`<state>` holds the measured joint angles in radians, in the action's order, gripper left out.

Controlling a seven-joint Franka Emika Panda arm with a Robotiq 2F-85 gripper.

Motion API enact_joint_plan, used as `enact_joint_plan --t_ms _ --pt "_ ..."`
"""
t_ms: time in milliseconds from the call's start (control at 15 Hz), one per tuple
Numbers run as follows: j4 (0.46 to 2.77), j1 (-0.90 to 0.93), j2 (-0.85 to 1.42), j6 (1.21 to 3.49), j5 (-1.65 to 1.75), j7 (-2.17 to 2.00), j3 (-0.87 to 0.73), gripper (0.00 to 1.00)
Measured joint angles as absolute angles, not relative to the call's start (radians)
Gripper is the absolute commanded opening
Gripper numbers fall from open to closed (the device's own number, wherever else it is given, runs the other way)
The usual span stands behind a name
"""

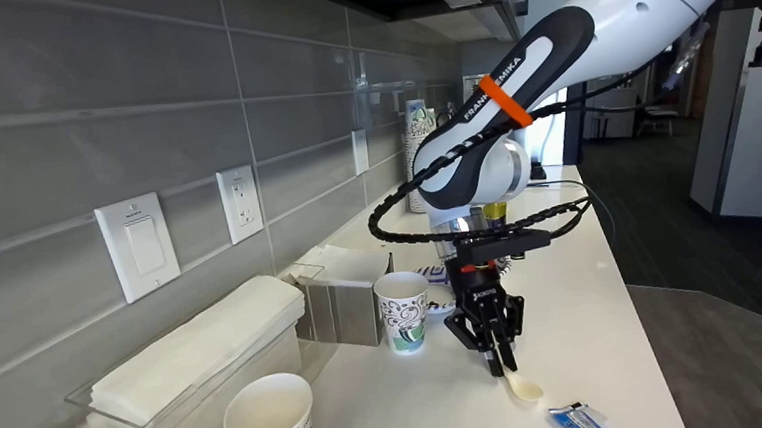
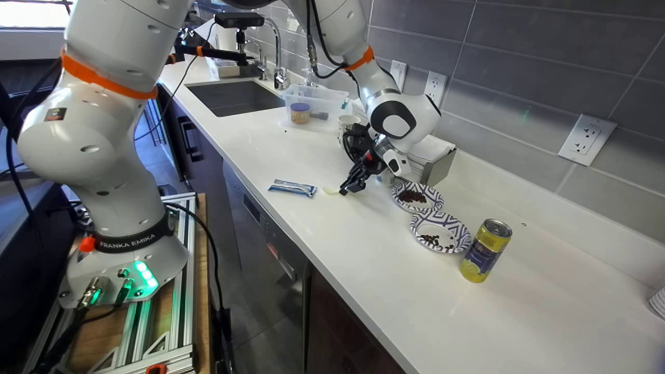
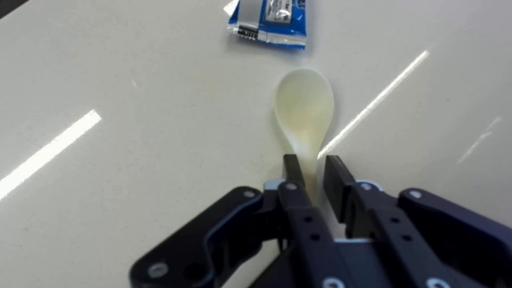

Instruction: Pick up the spoon from the counter and scoop some of the contents from the bowl and pour them in the cup

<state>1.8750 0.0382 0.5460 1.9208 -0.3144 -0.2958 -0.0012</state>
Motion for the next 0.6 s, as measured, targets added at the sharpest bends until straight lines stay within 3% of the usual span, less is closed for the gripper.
enact_joint_plan --t_ms 67,600 --pt "1.875 0.038 0.547 1.918 -0.314 -0.296 -0.001 0.00" --pt "1.895 0.038 0.472 1.918 -0.306 -0.338 -0.018 0.04"
